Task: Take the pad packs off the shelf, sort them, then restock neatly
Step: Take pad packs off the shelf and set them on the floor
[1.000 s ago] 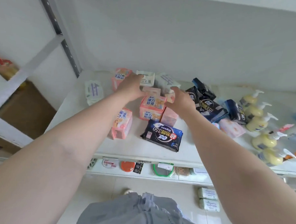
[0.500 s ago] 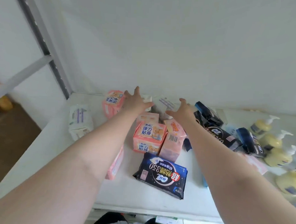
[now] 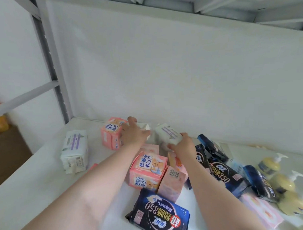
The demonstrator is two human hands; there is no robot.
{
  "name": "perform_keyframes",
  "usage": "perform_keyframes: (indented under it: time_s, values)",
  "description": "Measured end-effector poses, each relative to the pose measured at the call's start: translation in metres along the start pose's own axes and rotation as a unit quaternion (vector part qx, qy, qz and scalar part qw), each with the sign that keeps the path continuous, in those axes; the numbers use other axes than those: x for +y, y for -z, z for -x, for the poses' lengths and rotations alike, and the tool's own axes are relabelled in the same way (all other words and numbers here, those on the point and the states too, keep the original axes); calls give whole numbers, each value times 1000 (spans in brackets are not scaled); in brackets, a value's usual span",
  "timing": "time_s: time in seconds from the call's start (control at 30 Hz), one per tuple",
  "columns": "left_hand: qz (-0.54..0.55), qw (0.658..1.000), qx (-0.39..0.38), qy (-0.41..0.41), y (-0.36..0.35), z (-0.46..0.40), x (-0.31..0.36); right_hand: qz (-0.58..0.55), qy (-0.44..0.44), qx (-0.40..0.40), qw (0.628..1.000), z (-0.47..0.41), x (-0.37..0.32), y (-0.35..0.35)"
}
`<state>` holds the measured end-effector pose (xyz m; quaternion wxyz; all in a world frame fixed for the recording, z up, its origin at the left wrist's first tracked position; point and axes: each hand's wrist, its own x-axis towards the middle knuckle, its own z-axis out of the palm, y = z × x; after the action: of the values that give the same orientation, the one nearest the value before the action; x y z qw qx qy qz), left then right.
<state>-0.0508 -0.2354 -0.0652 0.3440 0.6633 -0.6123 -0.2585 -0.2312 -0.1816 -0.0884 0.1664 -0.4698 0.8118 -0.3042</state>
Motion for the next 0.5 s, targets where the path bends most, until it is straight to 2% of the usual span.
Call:
perform_keyframes:
  time_s: [0.07,0.17,0.33,0.5]
  values:
    - [90,996,23,-13,20,2,2,-42,-11,26,999,1,-3,22]
    - [218,975,13,31,59,7,10,-112,-32,42,992,5,-18,60]
    - [317,944,-24,88,113,22,22,-149,-14,27,988,26,-52,95]
    - [405,905,-12,132,143,53,18,-170,6,-5,985,66,-72,104]
